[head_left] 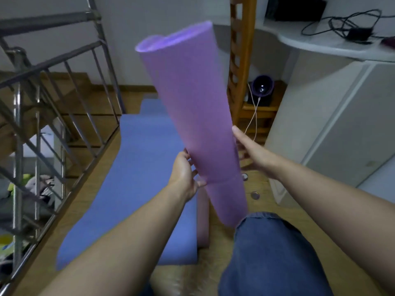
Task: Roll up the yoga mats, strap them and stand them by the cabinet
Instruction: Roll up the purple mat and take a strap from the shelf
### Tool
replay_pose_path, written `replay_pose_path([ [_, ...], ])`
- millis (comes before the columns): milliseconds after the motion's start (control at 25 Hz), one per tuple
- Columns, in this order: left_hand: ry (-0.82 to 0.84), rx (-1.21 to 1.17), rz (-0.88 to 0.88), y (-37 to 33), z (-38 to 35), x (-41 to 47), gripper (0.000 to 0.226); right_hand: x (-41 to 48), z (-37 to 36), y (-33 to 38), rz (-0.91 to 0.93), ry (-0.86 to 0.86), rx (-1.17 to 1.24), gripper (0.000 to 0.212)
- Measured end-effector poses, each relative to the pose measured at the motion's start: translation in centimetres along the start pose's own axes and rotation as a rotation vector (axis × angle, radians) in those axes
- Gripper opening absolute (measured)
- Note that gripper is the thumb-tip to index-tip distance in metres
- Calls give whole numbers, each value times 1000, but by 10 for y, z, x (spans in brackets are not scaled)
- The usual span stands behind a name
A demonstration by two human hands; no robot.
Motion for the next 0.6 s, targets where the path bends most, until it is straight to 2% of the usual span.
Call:
replay_pose_path([
  [120,-23,113,120,39,0,36,32,13,-2,-65,-166,-29,234,98],
  [320,9,278,258,110,3,86,44,40,-11,-161,-450,-125,646,120],
  [360,12,296,269,123,4,94,41,43,-12,-173,-483,-138,695,118],
  [440,-16,332,271,144,7,106,36,45,-13,-196,-524,-186,763,89],
  [520,-35,352,275,160,9,113,37,43,-13,-205,-523,-156,707,65],
  [600,-15,363,292,169,6,119,38,51,-15,-214,-540,-256,878,40],
])
Point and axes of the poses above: each hand's wrist, its own x-axis towards the middle knuckle, its own z-axis out of the back of the hand, y = z × x, the point moved 5 cm from there along x, towards the middle knuckle, and after that the axes turned 8 degrees about -x, right-handed, at the moved point
